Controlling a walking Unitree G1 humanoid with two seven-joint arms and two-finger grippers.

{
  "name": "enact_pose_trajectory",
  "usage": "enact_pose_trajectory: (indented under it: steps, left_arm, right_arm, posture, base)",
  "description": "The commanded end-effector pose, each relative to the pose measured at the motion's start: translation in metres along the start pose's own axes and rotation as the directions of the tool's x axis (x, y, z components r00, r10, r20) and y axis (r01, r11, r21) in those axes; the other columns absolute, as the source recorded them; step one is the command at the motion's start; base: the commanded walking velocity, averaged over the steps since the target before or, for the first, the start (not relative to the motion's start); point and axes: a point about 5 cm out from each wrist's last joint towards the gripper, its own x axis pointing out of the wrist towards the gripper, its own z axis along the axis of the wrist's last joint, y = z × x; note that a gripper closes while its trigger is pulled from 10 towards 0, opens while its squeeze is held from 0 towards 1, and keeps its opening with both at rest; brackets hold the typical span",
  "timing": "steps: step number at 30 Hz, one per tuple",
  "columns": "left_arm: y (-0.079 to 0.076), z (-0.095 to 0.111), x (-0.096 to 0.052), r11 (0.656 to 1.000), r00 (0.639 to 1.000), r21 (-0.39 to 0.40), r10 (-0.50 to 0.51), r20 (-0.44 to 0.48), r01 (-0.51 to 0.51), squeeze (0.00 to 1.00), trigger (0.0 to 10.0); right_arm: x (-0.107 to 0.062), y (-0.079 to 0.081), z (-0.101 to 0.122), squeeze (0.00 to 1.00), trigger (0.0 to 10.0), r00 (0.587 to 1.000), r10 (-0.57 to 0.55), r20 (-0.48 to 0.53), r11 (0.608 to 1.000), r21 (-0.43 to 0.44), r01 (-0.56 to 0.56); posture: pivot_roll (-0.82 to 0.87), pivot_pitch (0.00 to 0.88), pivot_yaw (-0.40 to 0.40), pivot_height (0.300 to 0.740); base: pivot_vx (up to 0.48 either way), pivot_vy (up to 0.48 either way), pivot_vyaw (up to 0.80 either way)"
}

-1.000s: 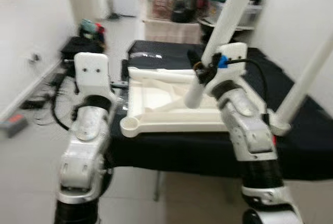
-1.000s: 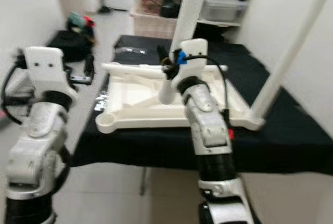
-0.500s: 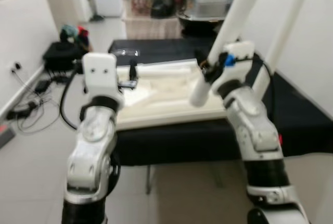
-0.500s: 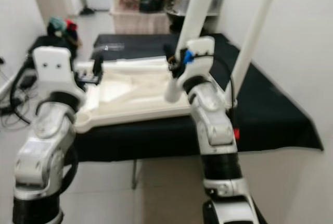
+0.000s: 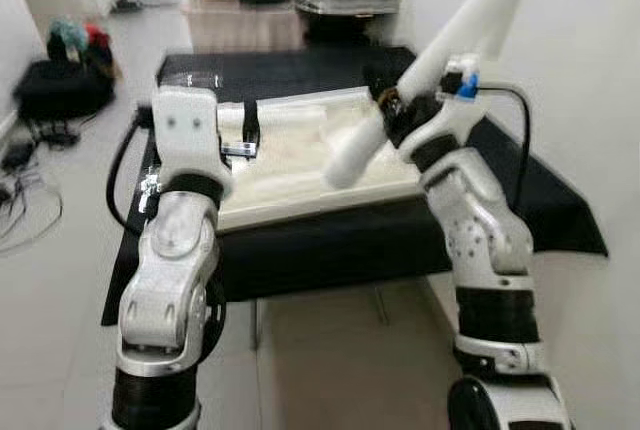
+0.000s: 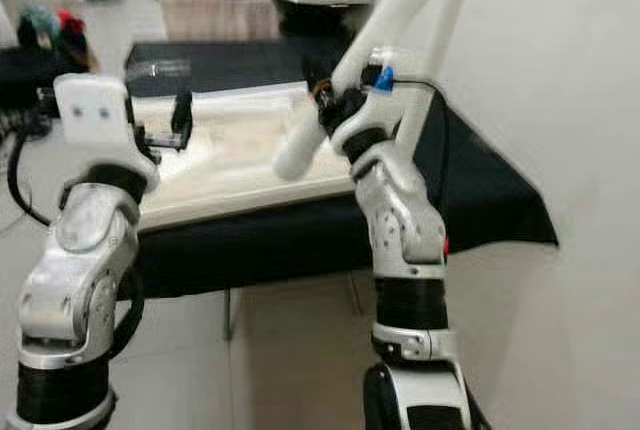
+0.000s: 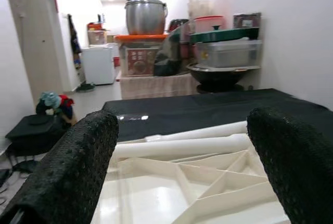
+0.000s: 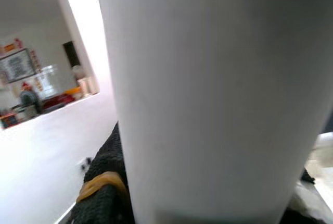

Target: Building children table

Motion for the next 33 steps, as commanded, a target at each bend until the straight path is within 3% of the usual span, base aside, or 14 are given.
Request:
enact_pose_trajectory:
  steps: [1, 21, 23, 24, 25, 28, 32, 33]
  left_arm:
    - [0.001, -0.001, -0.001, 1.0, 1.0, 0.003, 0.003, -0.005, -0.003, 0.0, 10.0]
    - [0.002, -0.004, -0.002, 1.0, 1.0, 0.007, 0.004, -0.005, -0.004, 0.0, 10.0]
    - [0.001, -0.017, -0.011, 0.999, 1.0, 0.047, -0.017, -0.024, 0.018, 0.0, 10.0]
    - [0.001, -0.017, -0.011, 0.999, 1.0, 0.047, -0.017, -0.024, 0.018, 0.0, 10.0]
    - [0.0, -0.024, -0.016, 0.998, 0.999, 0.062, -0.03, -0.028, 0.031, 0.0, 10.0]
    - [0.0, -0.03, -0.021, 0.993, 0.998, 0.106, -0.049, -0.03, 0.051, 0.0, 10.0]
    - [0.003, -0.068, -0.05, 0.984, 0.989, 0.151, -0.077, -0.126, 0.095, 0.0, 10.0]
    - [0.003, -0.068, -0.05, 0.984, 0.989, 0.151, -0.077, -0.126, 0.095, 0.0, 10.0]
  right_arm:
    - [0.001, 0.0, 0.008, 0.0, 10.0, 0.999, -0.002, 0.034, 1.0, -0.006, 0.002]
    - [-0.001, -0.003, 0.012, 0.0, 10.0, 0.999, -0.02, 0.048, 0.999, -0.024, 0.022]
    - [-0.013, -0.007, -0.003, 0.0, 10.0, 0.998, -0.058, 0.024, 0.981, -0.182, 0.061]
    - [-0.013, -0.007, -0.003, 0.0, 10.0, 0.998, -0.058, 0.024, 0.981, -0.182, 0.061]
    - [-0.02, -0.01, -0.013, 0.0, 10.0, 0.997, -0.078, 0.005, 0.967, -0.243, 0.076]
    - [-0.027, -0.013, -0.022, 0.0, 10.0, 0.995, -0.1, -0.012, 0.957, -0.275, 0.093]
    - [-0.064, -0.029, -0.058, 0.0, 10.0, 0.972, -0.212, -0.098, 0.912, -0.377, 0.16]
    - [-0.064, -0.029, -0.058, 0.0, 10.0, 0.972, -0.212, -0.098, 0.912, -0.377, 0.16]
  posture:
    - [-0.02, 0.069, -0.098, 0.74]
    - [-0.02, 0.069, -0.097, 0.74]
    - [-0.02, 0.07, -0.097, 0.74]
    - [-0.02, 0.07, -0.097, 0.74]
    - [-0.02, 0.071, -0.098, 0.74]
    - [-0.02, 0.07, -0.097, 0.74]
    - [-0.02, 0.066, -0.098, 0.74]
    - [-0.02, 0.066, -0.098, 0.74]
  base:
    - [0.0, 0.0, 0.0]
    - [0.0, 0.0, 0.0]
    - [0.0, 0.0, 0.0]
    - [0.0, 0.0, 0.0]
    - [0.0, 0.0, 0.0]
    - [0.0, 0.0, 0.0]
    - [0.0, 0.0, 0.0]
    - [0.0, 0.0, 0.0]
